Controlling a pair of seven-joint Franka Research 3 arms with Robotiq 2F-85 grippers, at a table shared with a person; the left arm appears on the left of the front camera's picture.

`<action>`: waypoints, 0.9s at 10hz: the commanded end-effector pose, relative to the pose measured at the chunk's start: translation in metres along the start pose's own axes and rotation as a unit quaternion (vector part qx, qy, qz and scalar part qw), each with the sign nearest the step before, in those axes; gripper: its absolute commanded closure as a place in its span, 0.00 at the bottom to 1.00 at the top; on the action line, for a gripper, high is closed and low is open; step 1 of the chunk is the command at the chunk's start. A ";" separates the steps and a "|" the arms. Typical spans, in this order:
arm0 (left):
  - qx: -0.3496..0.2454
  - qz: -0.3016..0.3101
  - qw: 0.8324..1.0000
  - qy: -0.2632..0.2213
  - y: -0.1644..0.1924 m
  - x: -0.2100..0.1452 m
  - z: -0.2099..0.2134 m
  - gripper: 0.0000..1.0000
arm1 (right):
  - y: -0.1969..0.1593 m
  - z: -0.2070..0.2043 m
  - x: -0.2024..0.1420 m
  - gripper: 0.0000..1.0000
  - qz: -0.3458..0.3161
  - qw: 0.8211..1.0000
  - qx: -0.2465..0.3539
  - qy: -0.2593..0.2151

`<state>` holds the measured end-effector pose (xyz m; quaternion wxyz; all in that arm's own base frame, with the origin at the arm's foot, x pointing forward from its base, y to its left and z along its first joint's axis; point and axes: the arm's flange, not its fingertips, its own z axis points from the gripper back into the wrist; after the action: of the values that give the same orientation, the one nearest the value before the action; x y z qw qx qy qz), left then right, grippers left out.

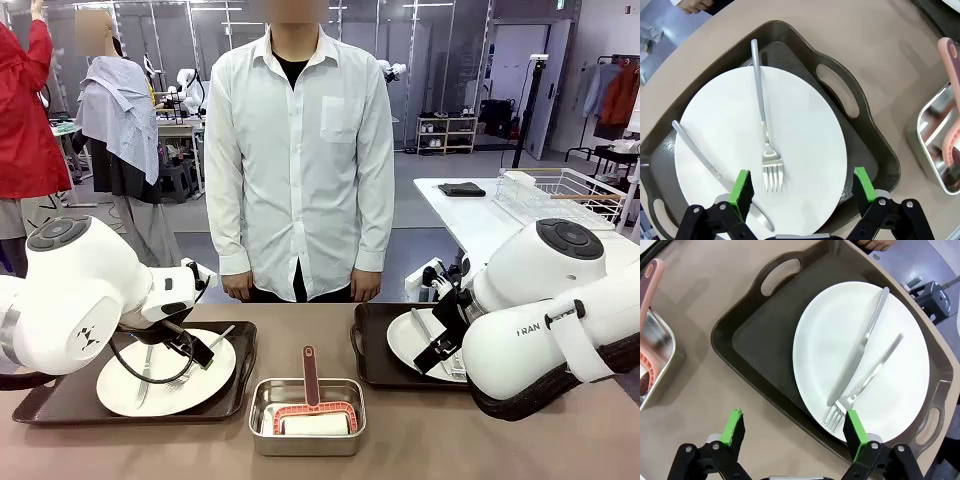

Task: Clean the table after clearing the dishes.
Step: When the left (or right) Handle tray is removed, use the left hand (or right hand) to clean the left (or right) side of the table with the Lint Roller.

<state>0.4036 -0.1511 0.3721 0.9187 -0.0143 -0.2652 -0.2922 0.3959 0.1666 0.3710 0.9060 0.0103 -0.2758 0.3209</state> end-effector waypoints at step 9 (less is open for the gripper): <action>0.000 0.000 1.000 0.000 0.000 0.000 0.000 0.00 | 0.000 0.000 0.000 0.00 0.000 1.000 0.000 0.000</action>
<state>0.4034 -0.1516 0.3721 0.9185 -0.0143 -0.2652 -0.2929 0.3960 0.1663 0.3710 0.9058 0.0097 -0.2758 0.3215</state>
